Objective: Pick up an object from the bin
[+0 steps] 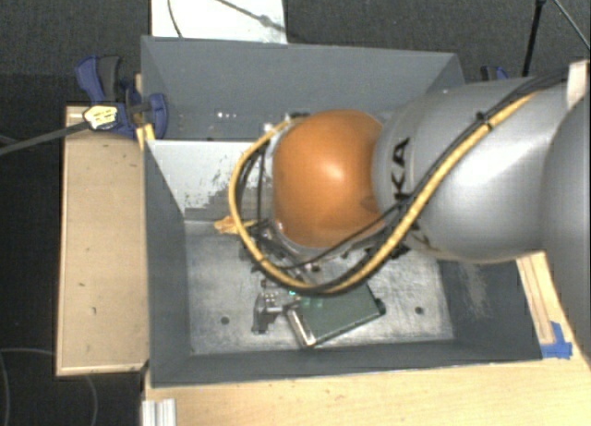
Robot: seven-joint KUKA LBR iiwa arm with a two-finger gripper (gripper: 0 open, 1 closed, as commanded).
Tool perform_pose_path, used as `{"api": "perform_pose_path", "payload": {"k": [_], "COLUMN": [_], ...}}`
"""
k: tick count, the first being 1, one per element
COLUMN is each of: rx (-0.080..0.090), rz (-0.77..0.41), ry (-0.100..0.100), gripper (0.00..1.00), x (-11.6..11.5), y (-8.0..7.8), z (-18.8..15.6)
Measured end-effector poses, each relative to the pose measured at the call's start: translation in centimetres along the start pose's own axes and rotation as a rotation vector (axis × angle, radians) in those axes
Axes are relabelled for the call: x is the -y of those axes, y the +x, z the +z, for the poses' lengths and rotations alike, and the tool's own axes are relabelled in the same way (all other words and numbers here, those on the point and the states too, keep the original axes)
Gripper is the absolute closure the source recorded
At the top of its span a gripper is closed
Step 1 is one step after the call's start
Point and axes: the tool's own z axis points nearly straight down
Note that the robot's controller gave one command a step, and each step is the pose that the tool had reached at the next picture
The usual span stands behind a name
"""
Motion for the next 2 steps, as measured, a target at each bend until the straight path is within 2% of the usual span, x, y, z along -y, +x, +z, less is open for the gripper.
{"api": "perform_pose_path", "payload": {"k": [1,2], "rx": [0.006,0.008], "rz": [0.005,-0.119], "ry": [-0.001,-0.001], "gripper": [0.00,0.00], "x": [0.1,5.4], "y": [-0.2,-1.1], "z": [-0.3,3.2]}}
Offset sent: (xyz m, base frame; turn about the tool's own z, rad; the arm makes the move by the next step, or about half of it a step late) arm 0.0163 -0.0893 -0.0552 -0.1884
